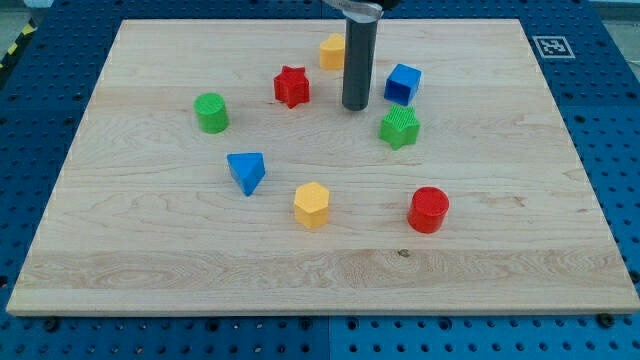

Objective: Slightly move the red star towards top left

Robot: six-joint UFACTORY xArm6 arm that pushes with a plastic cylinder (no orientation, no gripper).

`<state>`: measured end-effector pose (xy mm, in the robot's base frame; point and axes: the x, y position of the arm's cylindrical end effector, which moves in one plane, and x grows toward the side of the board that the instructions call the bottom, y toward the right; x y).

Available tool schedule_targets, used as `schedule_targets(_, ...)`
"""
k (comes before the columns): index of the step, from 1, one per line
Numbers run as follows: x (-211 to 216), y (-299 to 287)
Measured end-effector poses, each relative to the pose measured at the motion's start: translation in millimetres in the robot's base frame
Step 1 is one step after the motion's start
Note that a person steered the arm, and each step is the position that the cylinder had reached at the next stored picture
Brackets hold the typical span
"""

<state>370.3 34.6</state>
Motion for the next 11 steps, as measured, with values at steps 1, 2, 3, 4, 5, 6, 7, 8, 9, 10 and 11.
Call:
schedule_targets(1, -1.1, -28.3)
schedule_targets(2, -8.1, -67.3)
schedule_targets(3, -8.1, -69.6)
schedule_targets(4, -8.1, -69.7)
schedule_targets(5, -9.5, -69.9)
schedule_targets(6, -9.5, -74.4)
schedule_targets(7, -9.5, -85.3)
schedule_targets(8, -17.2, -126.7)
schedule_targets(9, -35.0, -181.0)
schedule_targets(10, -40.7, -245.4)
schedule_targets(11, -11.2, -281.6)
